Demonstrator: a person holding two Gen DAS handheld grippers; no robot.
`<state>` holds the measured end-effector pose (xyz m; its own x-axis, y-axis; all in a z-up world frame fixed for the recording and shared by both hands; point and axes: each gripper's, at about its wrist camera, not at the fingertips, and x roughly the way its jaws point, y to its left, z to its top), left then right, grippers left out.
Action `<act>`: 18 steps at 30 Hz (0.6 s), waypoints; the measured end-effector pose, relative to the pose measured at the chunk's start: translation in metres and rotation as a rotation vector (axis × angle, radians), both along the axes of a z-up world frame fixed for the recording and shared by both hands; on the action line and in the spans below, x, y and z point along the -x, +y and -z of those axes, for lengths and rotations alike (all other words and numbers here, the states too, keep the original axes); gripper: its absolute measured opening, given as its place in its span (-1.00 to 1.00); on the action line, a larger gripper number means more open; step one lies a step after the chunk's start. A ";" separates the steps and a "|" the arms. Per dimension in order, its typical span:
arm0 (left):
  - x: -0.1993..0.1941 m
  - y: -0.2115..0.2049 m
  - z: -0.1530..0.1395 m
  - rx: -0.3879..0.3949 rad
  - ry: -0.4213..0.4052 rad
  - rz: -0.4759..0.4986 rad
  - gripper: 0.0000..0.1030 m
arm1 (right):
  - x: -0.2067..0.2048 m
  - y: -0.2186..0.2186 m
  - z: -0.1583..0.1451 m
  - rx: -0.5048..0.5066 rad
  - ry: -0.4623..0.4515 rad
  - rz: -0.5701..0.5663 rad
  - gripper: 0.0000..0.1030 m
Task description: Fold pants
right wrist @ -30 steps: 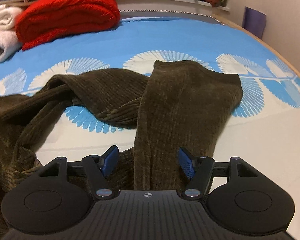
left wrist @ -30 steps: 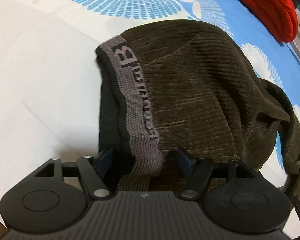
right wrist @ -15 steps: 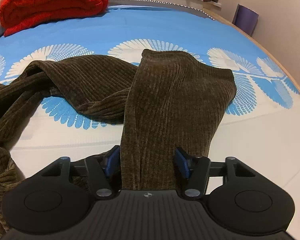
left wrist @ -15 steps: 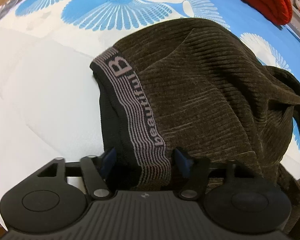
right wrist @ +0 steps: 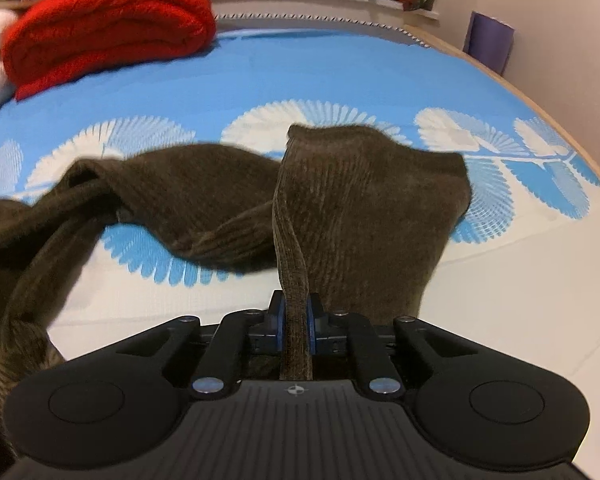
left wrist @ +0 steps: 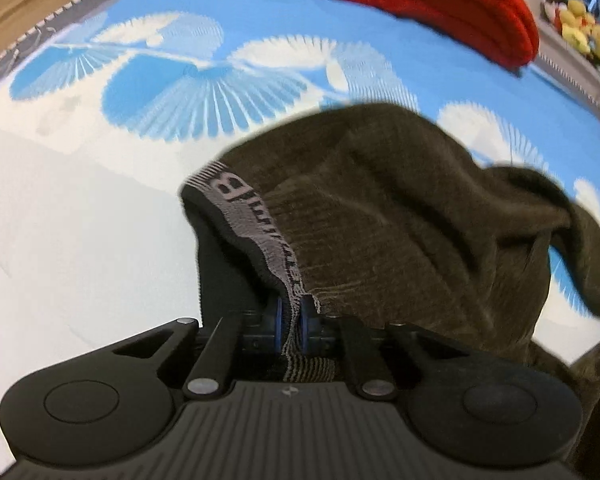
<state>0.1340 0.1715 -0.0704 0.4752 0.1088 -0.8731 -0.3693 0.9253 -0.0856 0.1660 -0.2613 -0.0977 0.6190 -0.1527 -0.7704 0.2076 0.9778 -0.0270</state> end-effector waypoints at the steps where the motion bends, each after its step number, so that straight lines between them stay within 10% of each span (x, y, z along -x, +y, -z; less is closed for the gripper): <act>1: 0.000 0.005 -0.004 -0.009 -0.017 -0.009 -0.84 | 0.002 -0.003 -0.005 -0.003 -0.009 0.009 -0.80; 18: 0.003 0.072 -0.032 0.106 -0.062 -0.182 -0.83 | 0.051 -0.061 -0.041 0.007 0.134 0.068 -0.82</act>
<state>0.1310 0.2438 -0.0385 0.5090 0.1070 -0.8541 -0.5202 0.8288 -0.2061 0.1146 -0.3227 -0.0571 0.4989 -0.1961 -0.8442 0.2671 0.9614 -0.0655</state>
